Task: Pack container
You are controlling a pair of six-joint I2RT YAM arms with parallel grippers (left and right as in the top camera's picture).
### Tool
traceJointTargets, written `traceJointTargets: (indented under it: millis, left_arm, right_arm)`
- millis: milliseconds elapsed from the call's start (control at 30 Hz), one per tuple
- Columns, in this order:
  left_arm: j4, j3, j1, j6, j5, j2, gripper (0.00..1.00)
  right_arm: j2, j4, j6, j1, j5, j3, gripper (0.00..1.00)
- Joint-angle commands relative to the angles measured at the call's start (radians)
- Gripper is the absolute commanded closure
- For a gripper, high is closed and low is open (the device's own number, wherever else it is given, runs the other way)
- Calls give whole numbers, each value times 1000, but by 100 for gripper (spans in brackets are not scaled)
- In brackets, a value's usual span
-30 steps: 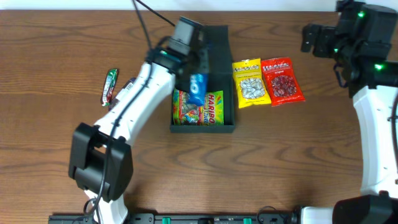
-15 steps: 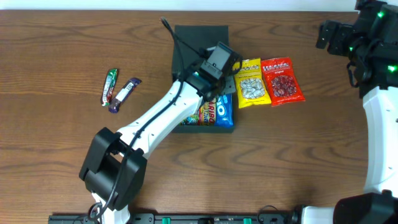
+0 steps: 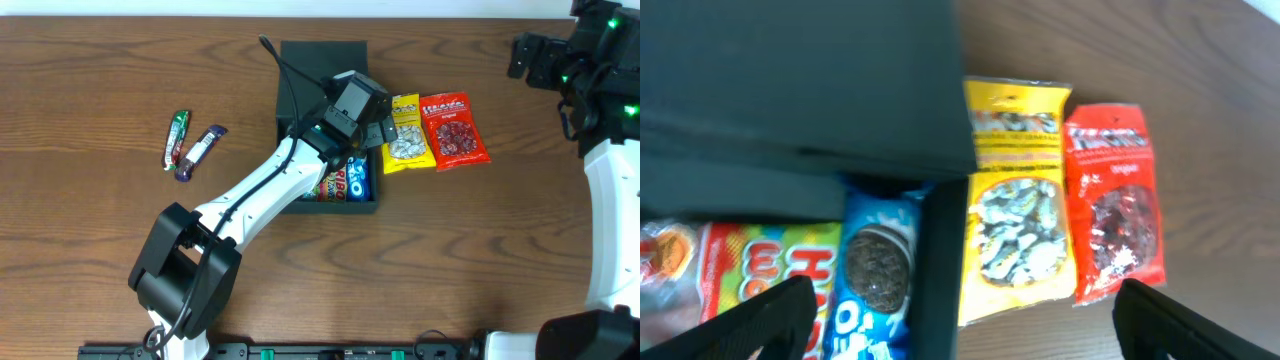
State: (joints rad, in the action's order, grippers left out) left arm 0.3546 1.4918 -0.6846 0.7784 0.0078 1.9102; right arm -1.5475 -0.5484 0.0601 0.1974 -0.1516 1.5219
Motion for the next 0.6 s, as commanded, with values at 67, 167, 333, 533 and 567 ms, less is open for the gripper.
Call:
traceJointTargets:
  millis: [67, 167, 333, 533, 567]
  left_arm:
    - [3, 30, 3, -141, 18, -21, 2]
    - [3, 37, 10, -188, 11, -56, 0]
    - [30, 37, 63, -245, -73, -161, 0]
    - [80, 37, 226, -338, -195, -303, 3]
    - [92, 37, 258, -338, -203, -317, 3]
  right_arm:
    - [-1, 3, 3, 7, -22, 2, 1]
    - [-1, -7, 2, 7, -21, 2, 1]
    - [-34, -61, -17, -6, -32, 2, 1]
    - [-158, -92, -69, -98, -78, 2, 5]
    - [-180, -92, -70, -119, -77, 2, 5]
